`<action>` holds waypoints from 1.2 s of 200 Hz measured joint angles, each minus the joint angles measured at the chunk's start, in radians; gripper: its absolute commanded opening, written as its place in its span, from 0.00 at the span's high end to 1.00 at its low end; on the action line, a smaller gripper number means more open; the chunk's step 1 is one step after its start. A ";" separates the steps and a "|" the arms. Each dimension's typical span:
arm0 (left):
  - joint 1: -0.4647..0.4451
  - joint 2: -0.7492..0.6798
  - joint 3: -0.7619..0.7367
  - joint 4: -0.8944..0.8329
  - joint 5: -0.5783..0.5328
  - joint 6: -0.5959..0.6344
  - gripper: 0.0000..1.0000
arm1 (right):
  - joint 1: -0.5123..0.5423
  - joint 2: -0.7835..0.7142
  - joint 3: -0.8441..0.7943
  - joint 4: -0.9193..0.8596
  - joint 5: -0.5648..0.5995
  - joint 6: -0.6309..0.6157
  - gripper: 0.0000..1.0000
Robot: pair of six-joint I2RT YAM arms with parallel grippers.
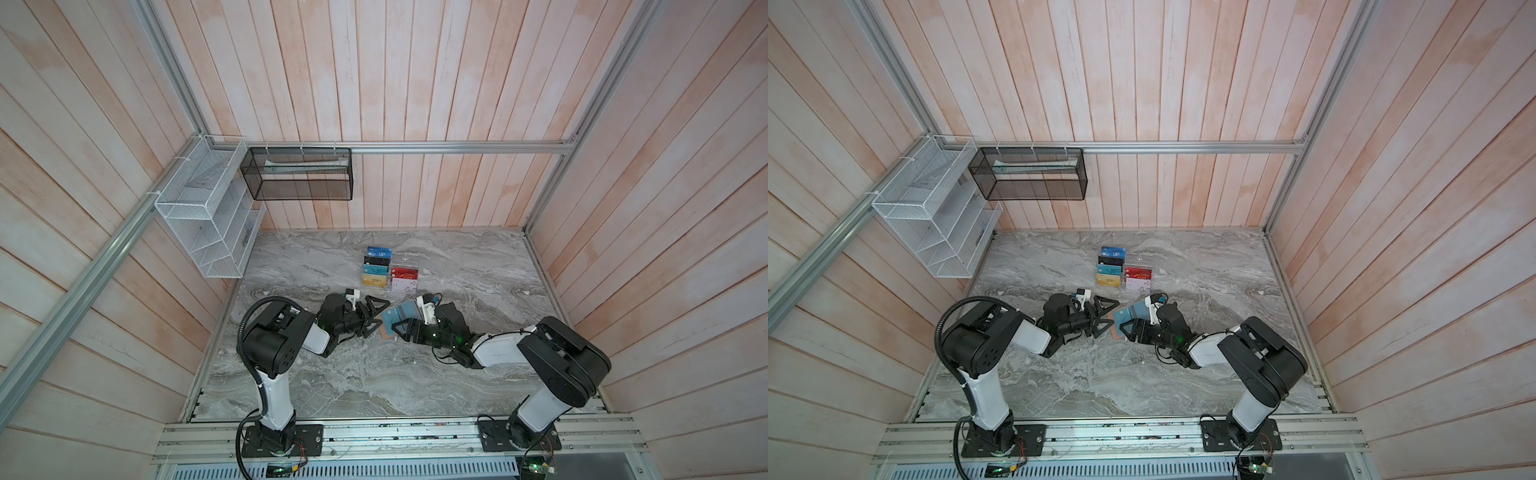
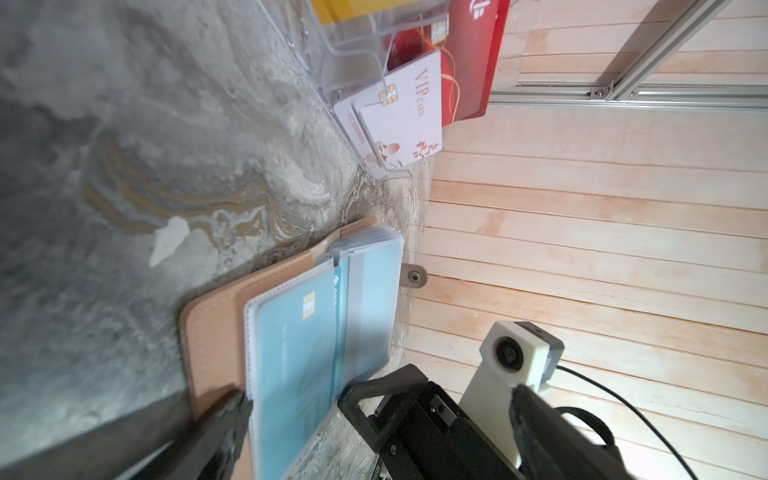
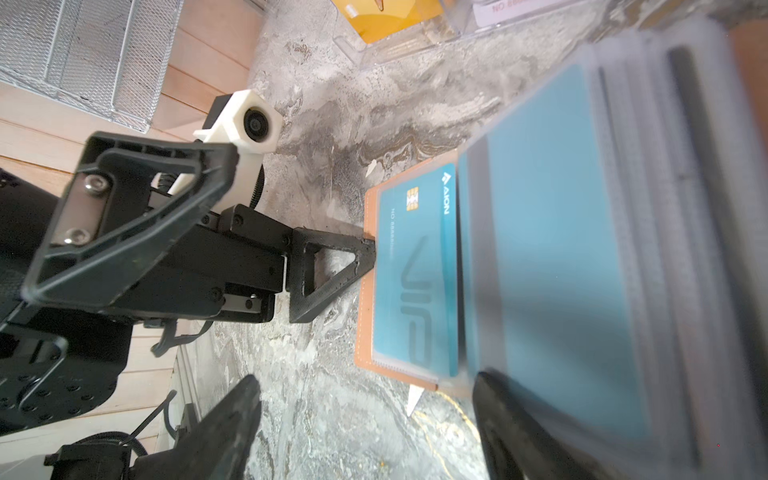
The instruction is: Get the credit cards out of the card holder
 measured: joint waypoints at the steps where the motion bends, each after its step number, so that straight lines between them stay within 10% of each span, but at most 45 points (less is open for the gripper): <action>1: 0.000 0.001 0.000 0.002 0.000 0.000 0.00 | 0.000 0.000 0.000 0.000 0.000 0.000 0.19; 240: -0.024 0.094 -0.029 0.233 -0.011 -0.058 0.00 | 0.007 0.087 -0.019 0.166 0.087 0.075 0.25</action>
